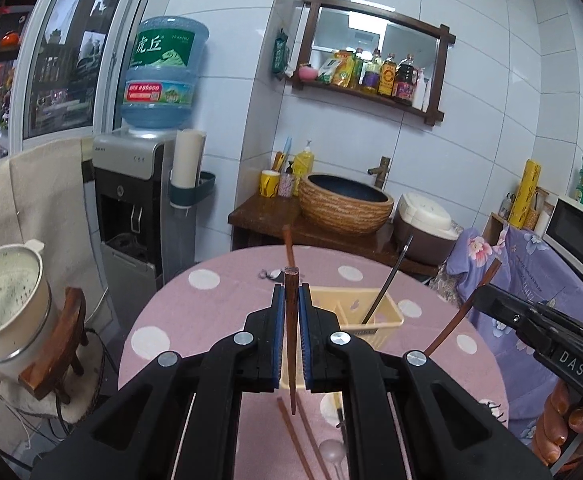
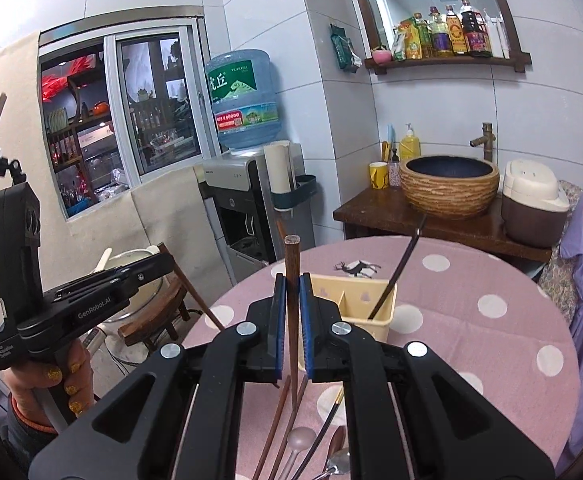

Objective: Organize utensils
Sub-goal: 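Lift both chopsticks and lower them into the utensil holder, then open both tools to drop the chopsticks into the holder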

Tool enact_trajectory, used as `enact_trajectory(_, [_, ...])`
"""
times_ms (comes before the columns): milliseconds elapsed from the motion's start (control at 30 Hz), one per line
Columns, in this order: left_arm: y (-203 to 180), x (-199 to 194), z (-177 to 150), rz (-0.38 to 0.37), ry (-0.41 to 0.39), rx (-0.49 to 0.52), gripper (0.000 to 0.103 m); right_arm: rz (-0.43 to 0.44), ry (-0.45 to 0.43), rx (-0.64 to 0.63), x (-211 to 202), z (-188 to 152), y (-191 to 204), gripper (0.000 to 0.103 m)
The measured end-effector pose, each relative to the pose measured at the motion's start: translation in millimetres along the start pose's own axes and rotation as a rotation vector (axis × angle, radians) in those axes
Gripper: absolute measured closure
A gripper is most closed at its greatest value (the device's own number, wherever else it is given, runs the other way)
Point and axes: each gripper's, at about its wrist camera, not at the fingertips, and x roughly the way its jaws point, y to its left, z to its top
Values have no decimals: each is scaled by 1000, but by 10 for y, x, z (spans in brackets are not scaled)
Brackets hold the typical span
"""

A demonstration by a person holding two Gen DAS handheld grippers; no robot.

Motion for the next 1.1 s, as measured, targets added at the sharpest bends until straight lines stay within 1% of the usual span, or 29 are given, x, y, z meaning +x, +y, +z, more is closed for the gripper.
enact_trajectory(100, [-79, -49, 272, -23, -28, 17, 95, -5, -26, -15, -74, 281, 18, 95])
enact_trajectory(167, [-137, -61, 498, -44, -39, 20, 95, -26, -56, -37, -125, 497, 38, 95])
enact_trajectory(267, [-204, -42, 833, -85, -45, 2, 95, -39, -81, -34, -148, 804, 24, 95])
enact_trajectory(300, [-224, -24, 930, -92, -48, -3, 95, -57, -96, -38, -148, 899, 19, 95])
enact_trajectory(367, [-264, 30, 1102, -81, -71, -15, 95, -94, -118, -49, -125, 1044, -2, 95])
enact_trajectory(433, [-309, 126, 1226, -65, -89, -23, 95, -114, -122, -38, -71, 1138, -62, 95])
enact_trajectory(500, [-332, 217, 1251, -33, -108, -21, 95, -138, -117, -24, 26, 1160, -143, 95])
enact_trajectory(600, [-336, 451, 1162, 3, -92, -22, 95, -174, -92, -13, 217, 1056, -283, 95])
enact_trajectory(700, [-293, 737, 962, 21, -36, -35, 95, -192, -38, 2, 467, 846, -420, 95])
enact_trajectory(733, [-269, 852, 848, 21, -5, -47, 95, -197, -22, 10, 539, 774, -459, 95])
enact_trajectory(833, [-228, 1044, 604, 28, 50, -60, 95, -202, 17, 26, 718, 562, -542, 95])
enact_trajectory(1033, [-176, 1256, 210, 42, 127, -62, 95, -209, 62, 38, 915, 307, -610, 95])
enact_trajectory(1100, [-172, 1301, 141, 54, 136, -55, 95, -216, 71, 45, 949, 244, -641, 95])
